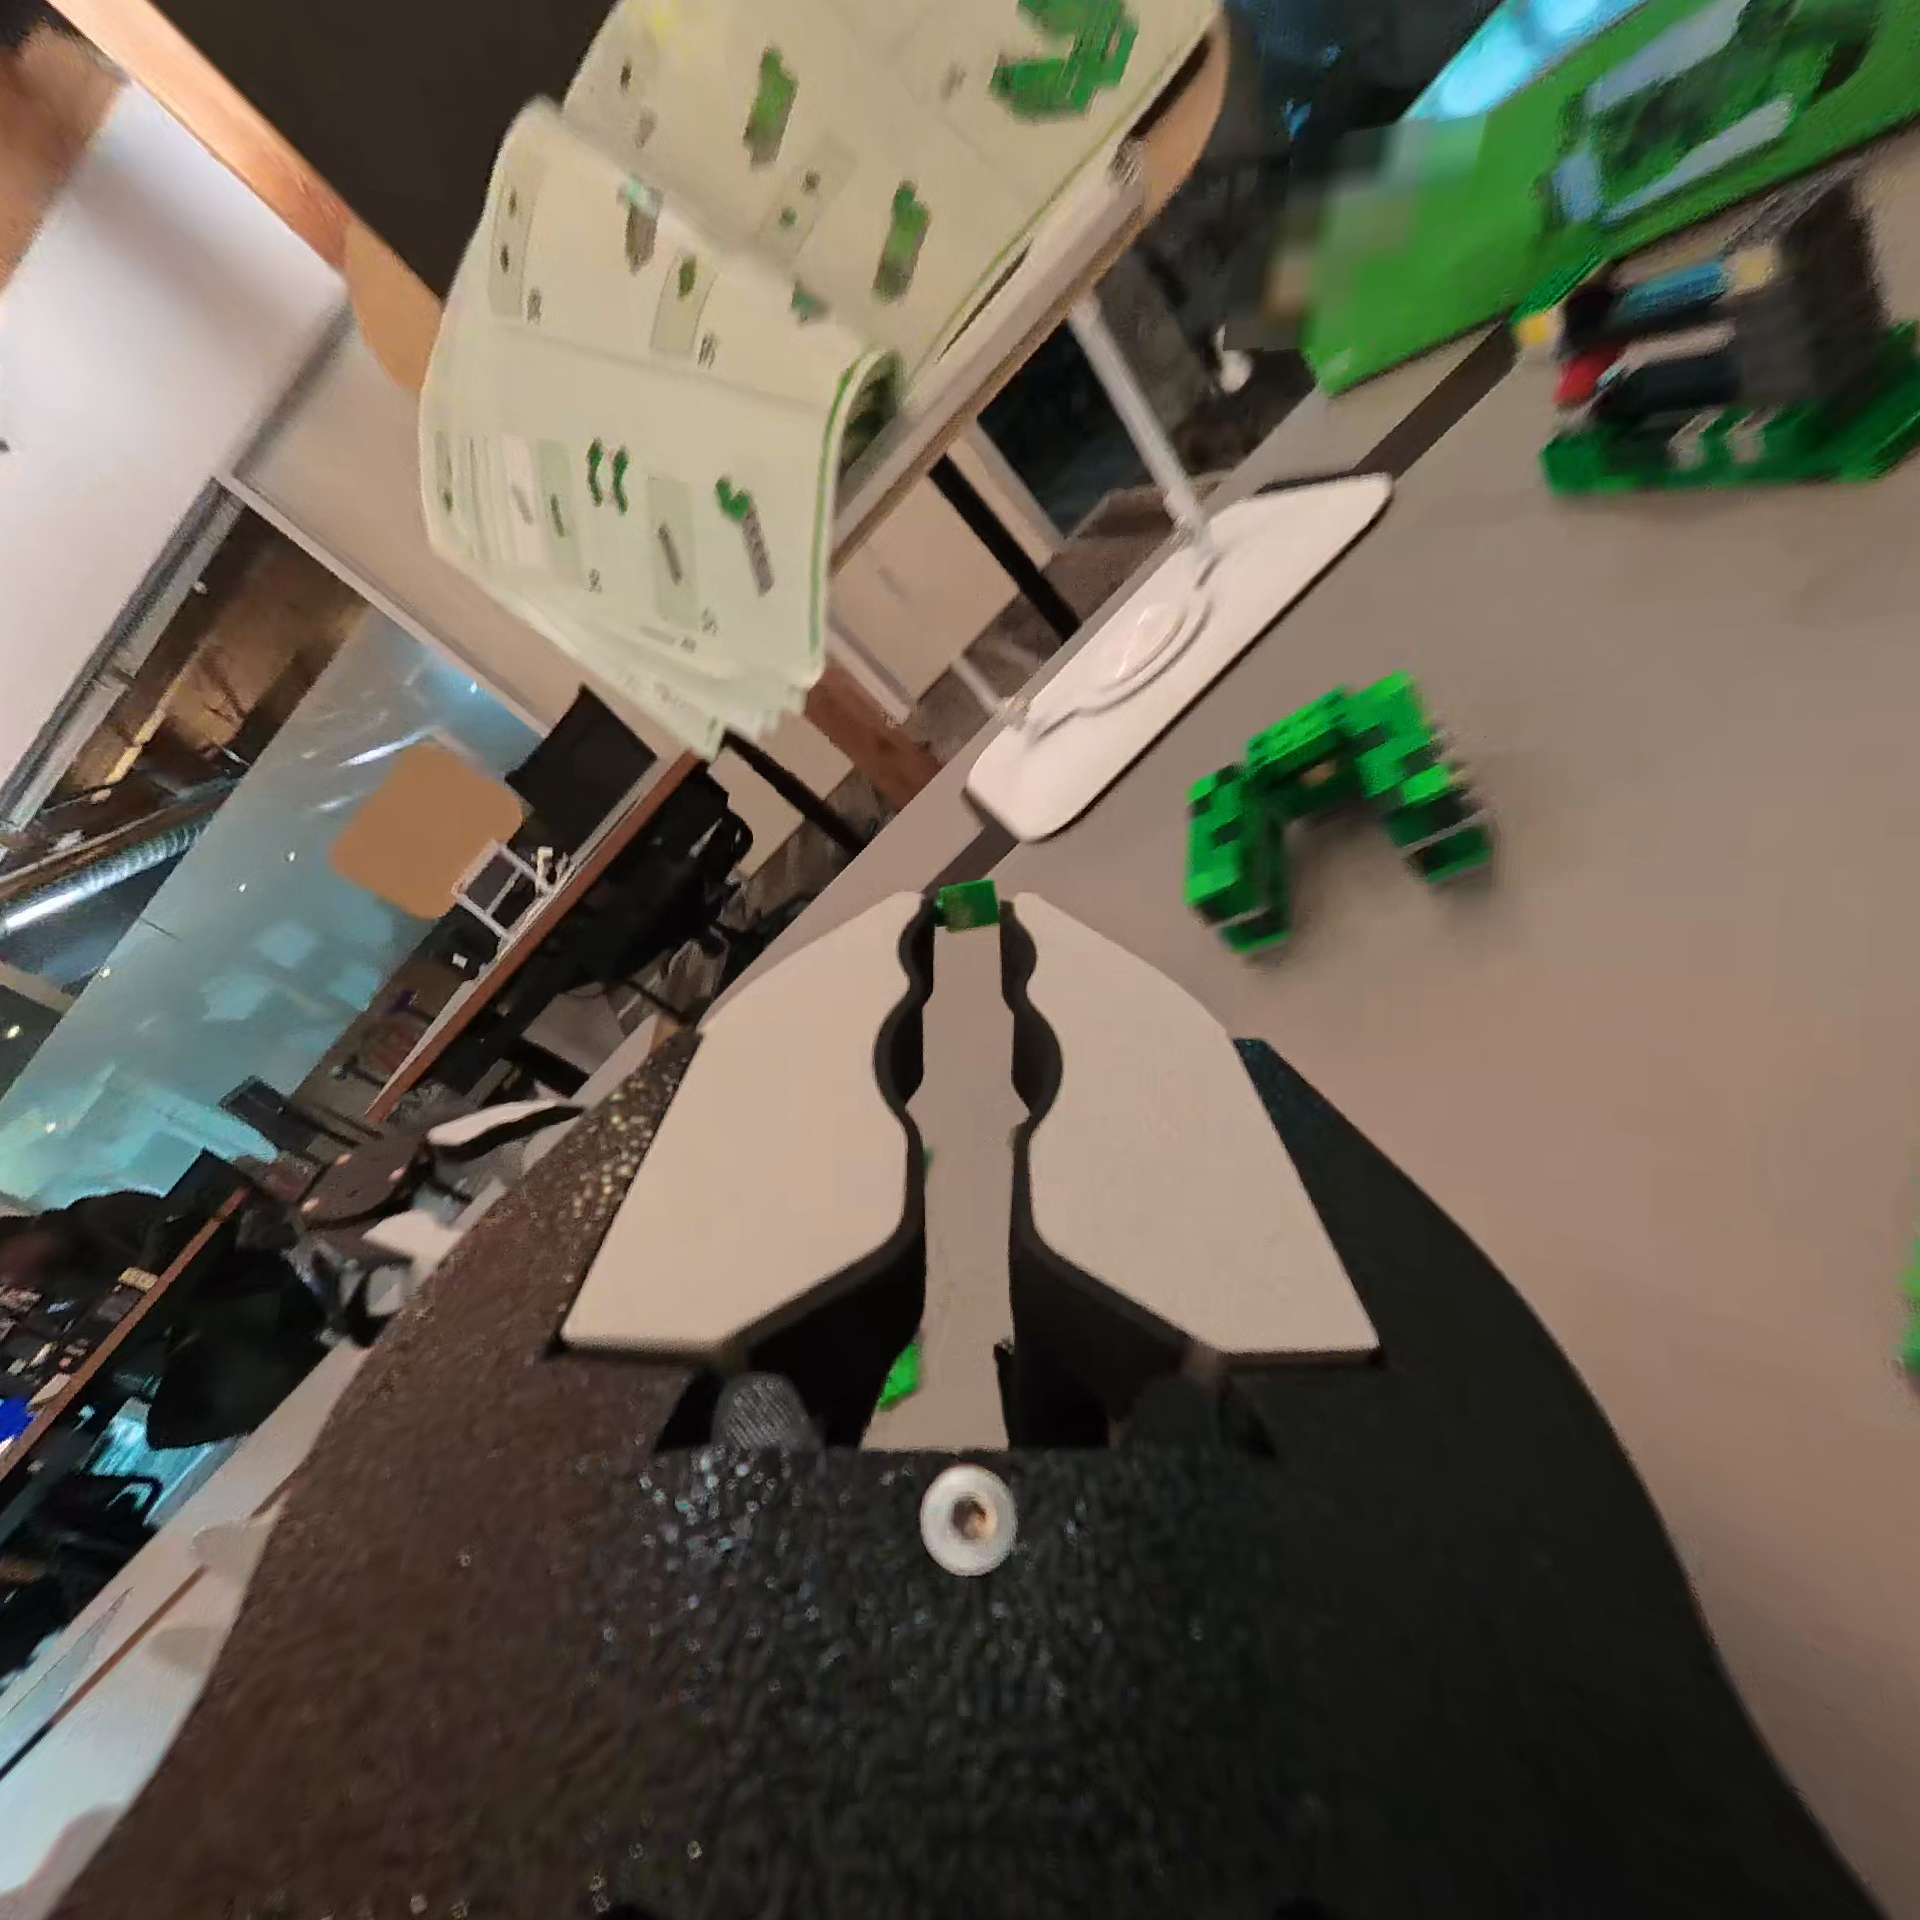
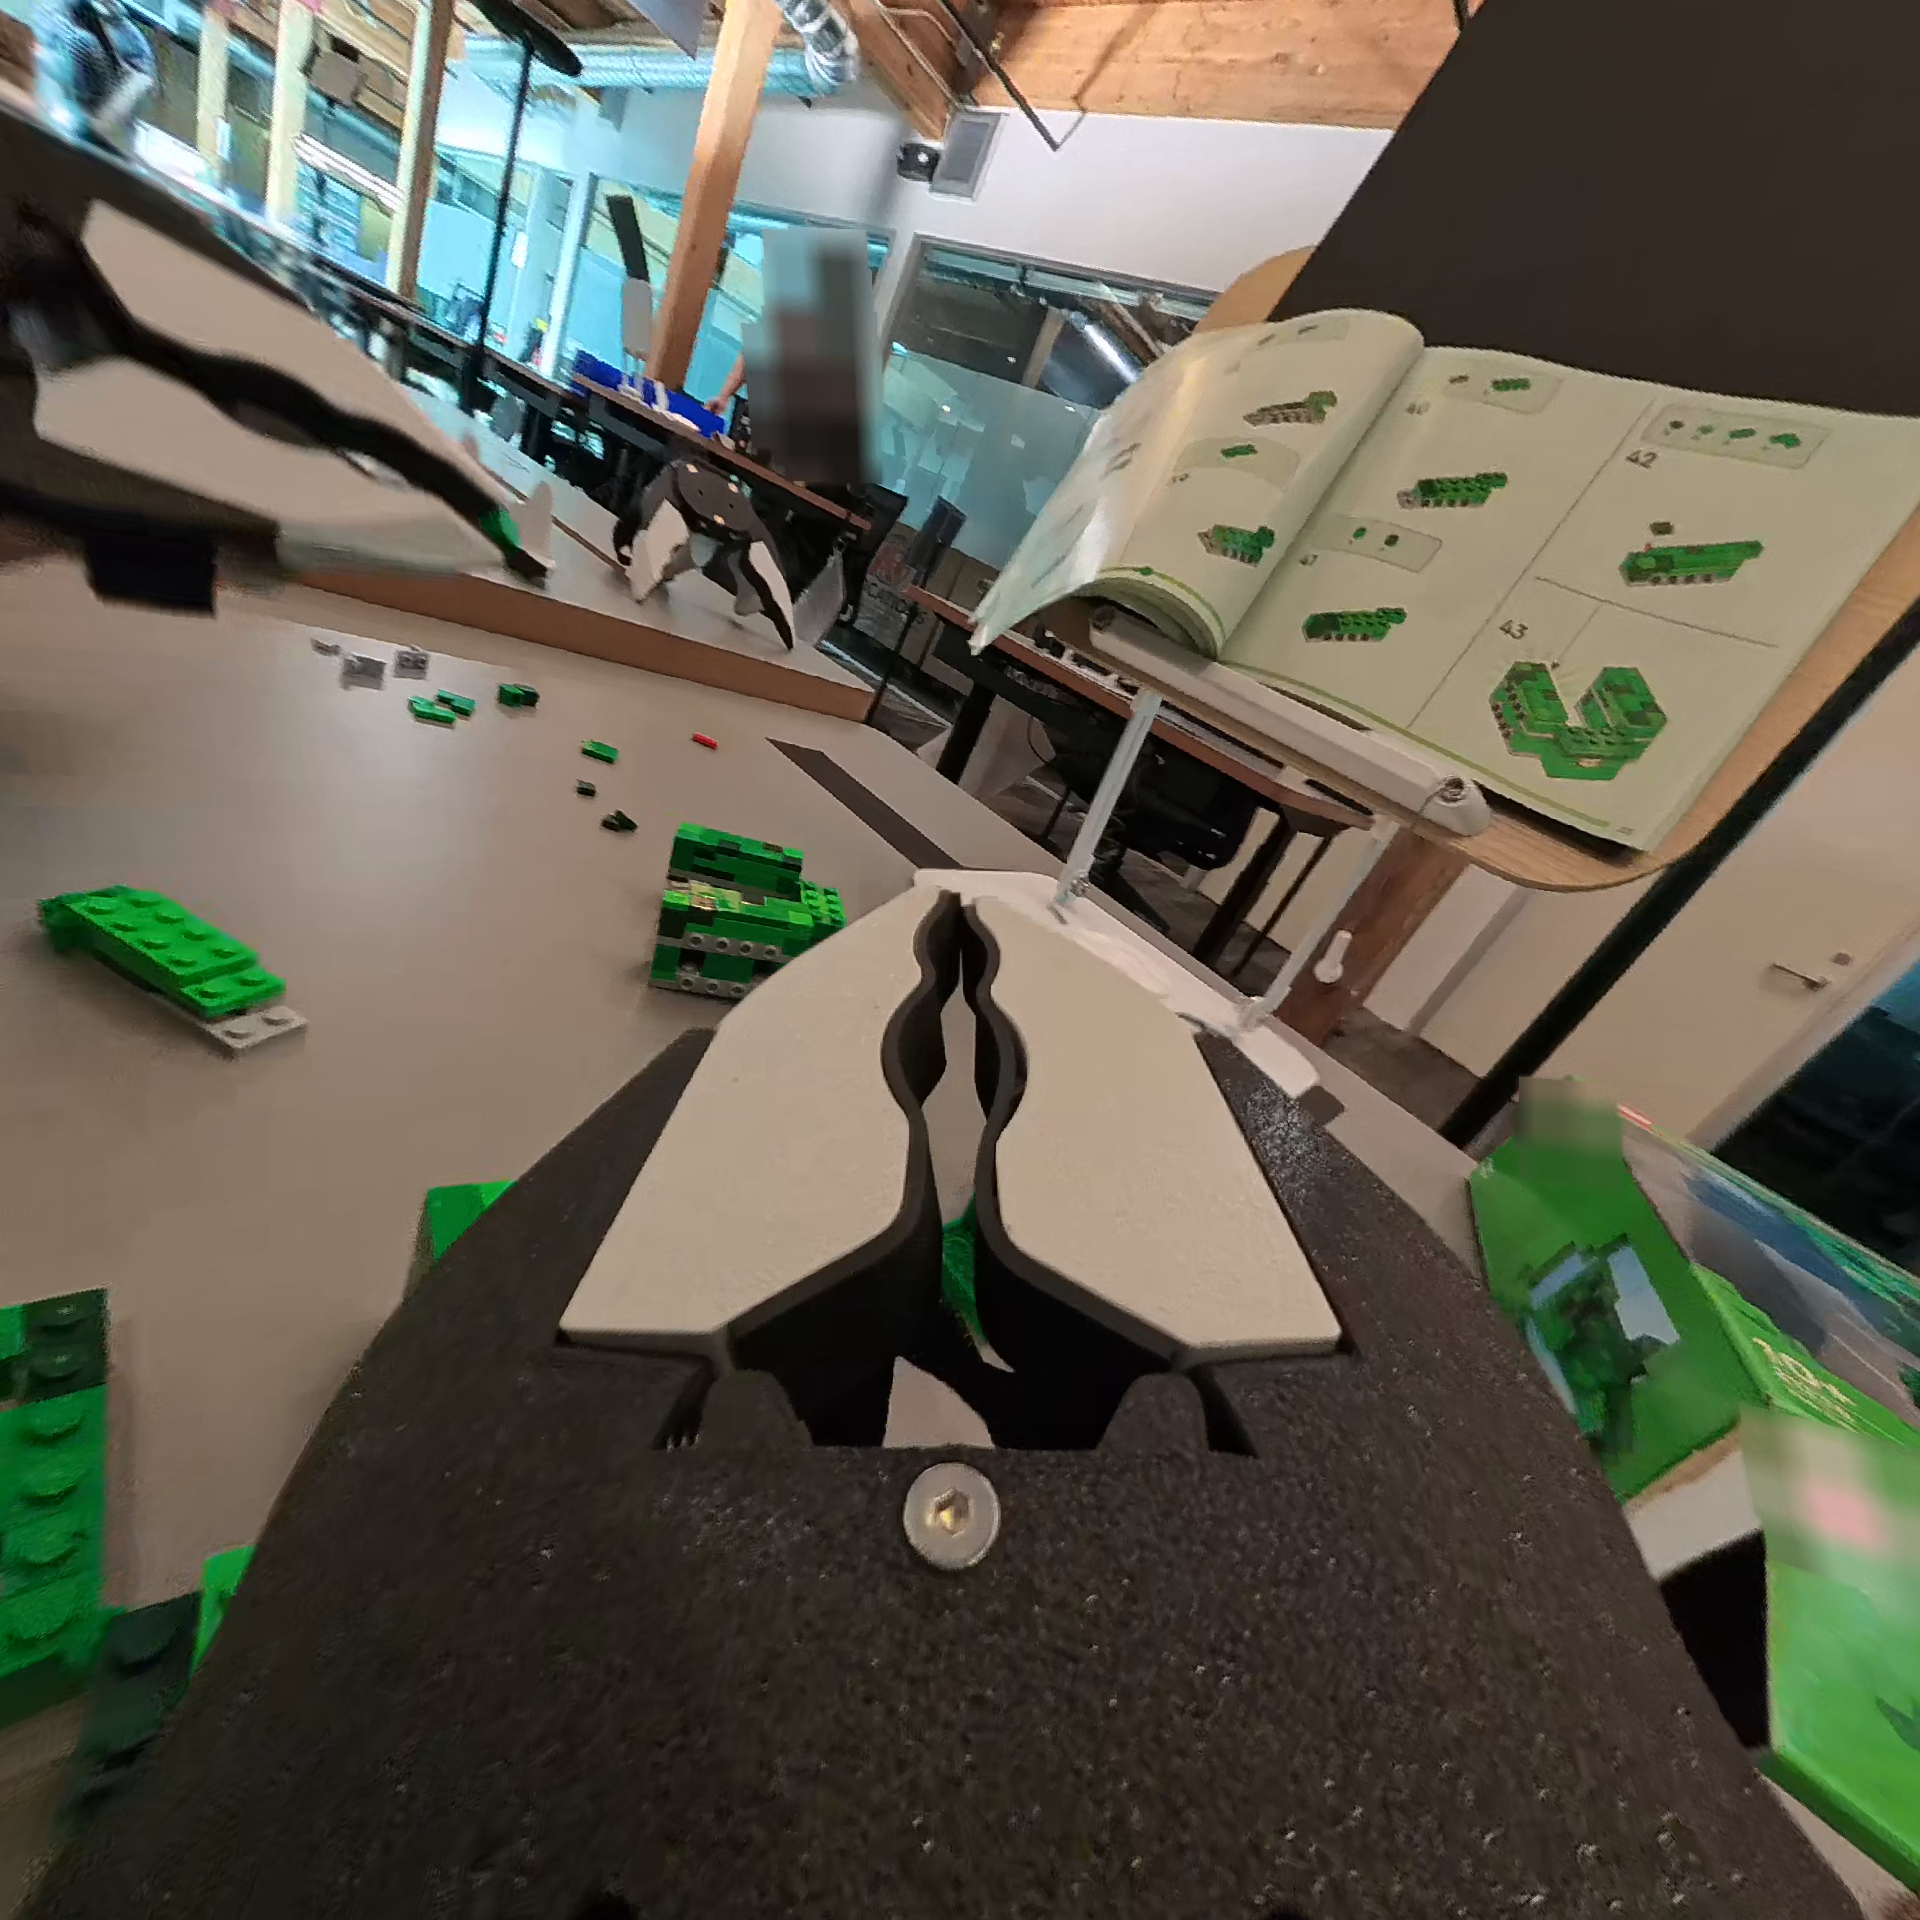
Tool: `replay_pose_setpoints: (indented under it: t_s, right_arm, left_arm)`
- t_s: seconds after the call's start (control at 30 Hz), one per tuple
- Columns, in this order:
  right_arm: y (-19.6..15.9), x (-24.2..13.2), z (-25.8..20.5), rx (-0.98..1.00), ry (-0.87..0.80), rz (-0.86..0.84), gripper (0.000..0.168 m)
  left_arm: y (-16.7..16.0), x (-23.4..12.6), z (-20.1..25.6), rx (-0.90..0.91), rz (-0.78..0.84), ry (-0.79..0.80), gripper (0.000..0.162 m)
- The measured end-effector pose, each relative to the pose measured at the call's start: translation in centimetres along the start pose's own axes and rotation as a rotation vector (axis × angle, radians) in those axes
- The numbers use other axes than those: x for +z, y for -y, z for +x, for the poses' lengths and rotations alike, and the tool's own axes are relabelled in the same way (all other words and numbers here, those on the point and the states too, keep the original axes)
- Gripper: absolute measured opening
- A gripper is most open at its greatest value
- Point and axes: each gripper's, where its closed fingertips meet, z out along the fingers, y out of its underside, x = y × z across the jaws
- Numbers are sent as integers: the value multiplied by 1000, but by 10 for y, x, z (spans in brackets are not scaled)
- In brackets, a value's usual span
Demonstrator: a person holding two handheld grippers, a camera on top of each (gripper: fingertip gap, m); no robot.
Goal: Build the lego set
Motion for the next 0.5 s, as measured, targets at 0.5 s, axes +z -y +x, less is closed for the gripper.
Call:
replay_pose_setpoints:
  t_s: [0.5]
  right_arm:
    - [23,0,-33,94,205,-51,0]
  left_arm:
    - [64,-1,79,63,314,-196,11]
